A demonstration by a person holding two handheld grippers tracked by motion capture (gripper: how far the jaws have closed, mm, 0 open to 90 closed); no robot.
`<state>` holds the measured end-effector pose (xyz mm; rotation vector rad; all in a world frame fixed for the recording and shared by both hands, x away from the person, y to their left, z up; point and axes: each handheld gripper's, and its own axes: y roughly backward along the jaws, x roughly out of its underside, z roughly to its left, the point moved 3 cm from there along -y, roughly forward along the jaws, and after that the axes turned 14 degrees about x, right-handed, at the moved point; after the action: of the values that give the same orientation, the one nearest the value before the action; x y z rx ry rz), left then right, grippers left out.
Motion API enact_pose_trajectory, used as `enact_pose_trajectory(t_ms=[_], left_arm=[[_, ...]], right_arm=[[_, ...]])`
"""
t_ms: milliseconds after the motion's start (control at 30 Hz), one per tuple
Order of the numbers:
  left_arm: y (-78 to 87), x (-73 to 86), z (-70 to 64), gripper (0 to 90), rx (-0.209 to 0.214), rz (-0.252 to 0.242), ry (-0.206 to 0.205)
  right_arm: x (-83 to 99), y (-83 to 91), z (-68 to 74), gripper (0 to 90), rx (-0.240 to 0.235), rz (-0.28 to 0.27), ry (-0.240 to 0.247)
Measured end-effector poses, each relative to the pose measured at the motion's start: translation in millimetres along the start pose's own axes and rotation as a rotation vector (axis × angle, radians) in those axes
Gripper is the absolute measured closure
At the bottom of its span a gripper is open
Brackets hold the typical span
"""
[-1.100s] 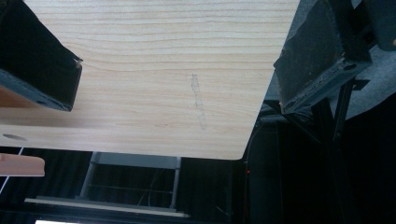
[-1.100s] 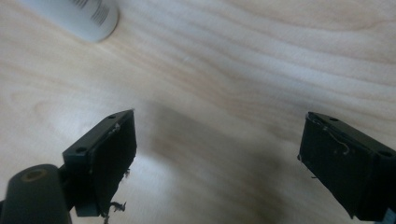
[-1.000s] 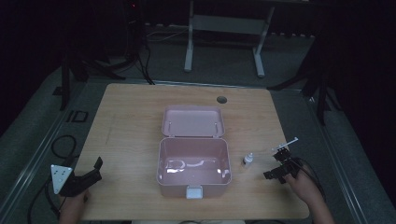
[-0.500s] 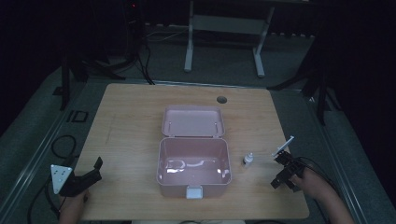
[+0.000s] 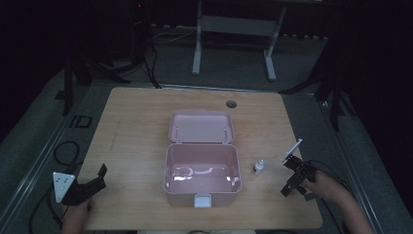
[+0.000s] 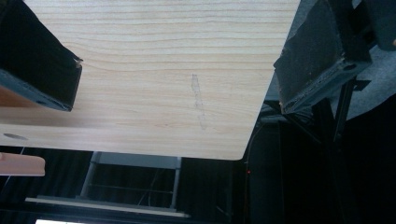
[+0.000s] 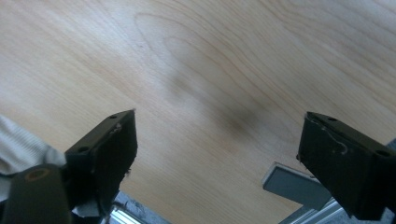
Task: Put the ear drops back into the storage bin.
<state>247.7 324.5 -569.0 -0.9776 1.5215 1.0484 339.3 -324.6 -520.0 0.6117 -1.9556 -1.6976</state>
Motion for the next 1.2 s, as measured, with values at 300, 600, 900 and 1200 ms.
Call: enact_pose_trajectory(t_ms=[300,600,900,1200], left_arm=[[0.0,0.0,0.1,0.4,0.001,0.002,0.001],[0.0,-0.1,0.1,0.4,0.003,0.002,0.001],[0.0,0.0,0.2,0.5,0.006,0.002,0.001],[0.0,0.0,0.1,0.4,0.009,0.001,0.0]], right_arm=[[-18.3,6.6,1.8,10.8,0.023,-0.019,0.059],[-45.0,10.9,6.4,10.8,0.042,-0.029,0.074],[-73.2,12.9,17.4,13.6,0.049,-0.042,0.096],[-97.1,8.5,27.8,22.9,0.031,-0.043,0.118]])
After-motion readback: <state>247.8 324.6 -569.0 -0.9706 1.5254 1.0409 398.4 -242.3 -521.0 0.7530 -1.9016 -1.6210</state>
